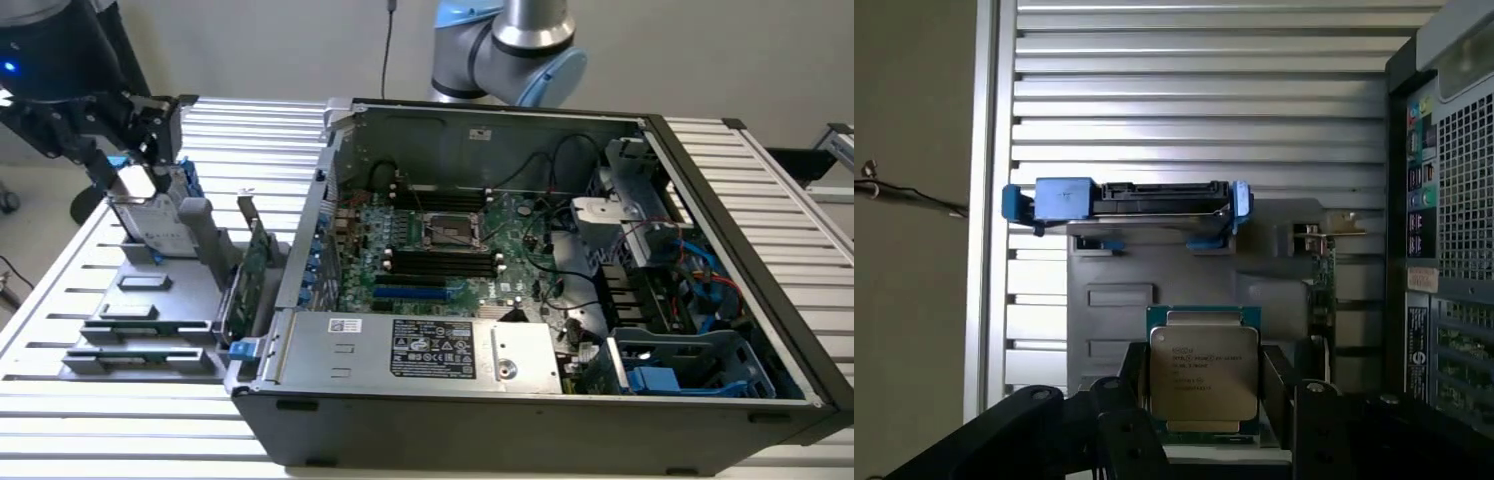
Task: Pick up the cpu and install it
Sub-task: 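Pick up the cpu and move it towards the insertion slot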
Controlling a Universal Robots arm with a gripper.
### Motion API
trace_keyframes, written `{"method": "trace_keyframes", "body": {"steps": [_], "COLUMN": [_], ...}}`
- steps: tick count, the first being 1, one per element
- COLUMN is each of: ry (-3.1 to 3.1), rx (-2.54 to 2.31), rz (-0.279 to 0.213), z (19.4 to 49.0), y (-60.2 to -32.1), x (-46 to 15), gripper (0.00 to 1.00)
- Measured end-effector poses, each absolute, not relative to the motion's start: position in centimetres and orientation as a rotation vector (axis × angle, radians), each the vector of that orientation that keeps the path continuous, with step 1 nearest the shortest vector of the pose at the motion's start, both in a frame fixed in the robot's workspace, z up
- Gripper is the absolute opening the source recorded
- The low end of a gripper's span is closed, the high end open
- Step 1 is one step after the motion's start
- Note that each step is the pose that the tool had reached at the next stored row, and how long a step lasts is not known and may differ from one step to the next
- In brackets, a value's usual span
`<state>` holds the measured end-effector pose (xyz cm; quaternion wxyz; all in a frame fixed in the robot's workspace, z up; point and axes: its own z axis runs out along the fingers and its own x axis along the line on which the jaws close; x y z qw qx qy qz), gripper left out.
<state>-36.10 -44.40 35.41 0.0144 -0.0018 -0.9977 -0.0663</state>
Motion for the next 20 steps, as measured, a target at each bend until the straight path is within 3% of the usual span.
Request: {"method": "trace_keyframes", "body": {"steps": [20], "ry": [-3.097], "rx": [0.016], "rz": [-0.29], "z": [36.1], "y": [-44.4], "x": [-27.2], "gripper": [0.55]}}
